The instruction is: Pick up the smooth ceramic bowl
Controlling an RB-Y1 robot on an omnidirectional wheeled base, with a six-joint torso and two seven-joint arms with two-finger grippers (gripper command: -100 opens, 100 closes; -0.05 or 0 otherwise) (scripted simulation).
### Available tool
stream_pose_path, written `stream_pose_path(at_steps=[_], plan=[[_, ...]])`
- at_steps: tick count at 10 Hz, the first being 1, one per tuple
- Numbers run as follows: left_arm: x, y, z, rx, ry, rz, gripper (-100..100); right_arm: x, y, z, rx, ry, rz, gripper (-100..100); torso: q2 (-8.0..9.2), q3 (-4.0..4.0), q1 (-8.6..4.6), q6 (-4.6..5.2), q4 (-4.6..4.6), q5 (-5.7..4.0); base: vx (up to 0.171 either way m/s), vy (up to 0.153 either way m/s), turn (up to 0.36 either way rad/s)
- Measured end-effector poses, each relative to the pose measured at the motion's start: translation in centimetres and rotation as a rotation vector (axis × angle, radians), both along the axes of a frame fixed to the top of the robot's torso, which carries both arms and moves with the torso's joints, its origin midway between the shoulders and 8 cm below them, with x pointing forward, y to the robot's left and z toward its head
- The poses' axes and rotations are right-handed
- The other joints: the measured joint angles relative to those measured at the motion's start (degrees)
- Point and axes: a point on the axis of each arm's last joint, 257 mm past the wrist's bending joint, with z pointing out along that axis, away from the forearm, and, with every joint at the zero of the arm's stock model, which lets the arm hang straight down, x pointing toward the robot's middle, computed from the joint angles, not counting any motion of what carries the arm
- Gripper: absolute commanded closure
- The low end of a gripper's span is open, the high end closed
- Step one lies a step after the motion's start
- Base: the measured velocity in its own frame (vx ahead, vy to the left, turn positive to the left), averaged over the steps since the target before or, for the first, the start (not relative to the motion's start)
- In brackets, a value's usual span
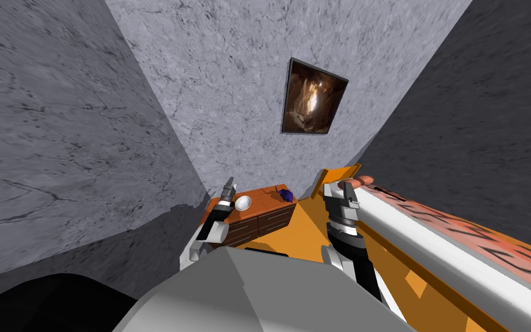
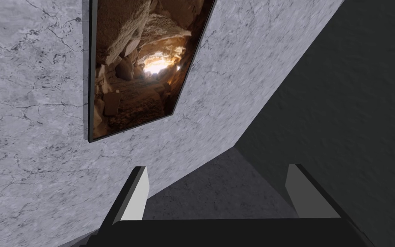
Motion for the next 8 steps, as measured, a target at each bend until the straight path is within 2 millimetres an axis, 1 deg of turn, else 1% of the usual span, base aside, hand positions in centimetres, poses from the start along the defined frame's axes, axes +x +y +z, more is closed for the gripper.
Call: stream_pose_path(at_steps=[2, 5, 6, 8], plan=[[0.9, -0.1, -1.2, -0.011, 0.045, -0.010, -100, 0.0, 0.0, 0.0, 0.000, 0.000, 0.000, 0, -0.05, -0.03, -0.04, -0.01, -0.01, -0.01, -0.041, 0.020, -0.063], [2.6, -0.3, -3.9, -0.030, 0.137, -0.025, -100, 0.0, 0.0, 0.0, 0.000, 0.000, 0.000, 0, -0.11, -0.06, -0.07, 0.00, -0.02, -0.02, -0.032, 0.015, -0.060], [3.1, -0.7, -5.5, -0.038, 0.180, -0.030, -100, 0.0, 0.0, 0.0, 0.000, 0.000, 0.000, 0, -0.08, -0.05, -0.05, 0.00, -0.02, -0.01, -0.031, 0.014, -0.029], [3.5, -0.4, -7.8, -0.045, 0.241, -0.034, -100, 0.0, 0.0, 0.0, 0.000, 0.000, 0.000, 0, -0.10, -0.06, -0.08, -0.01, -0.02, -0.02, -0.030, 0.006, -0.064]])
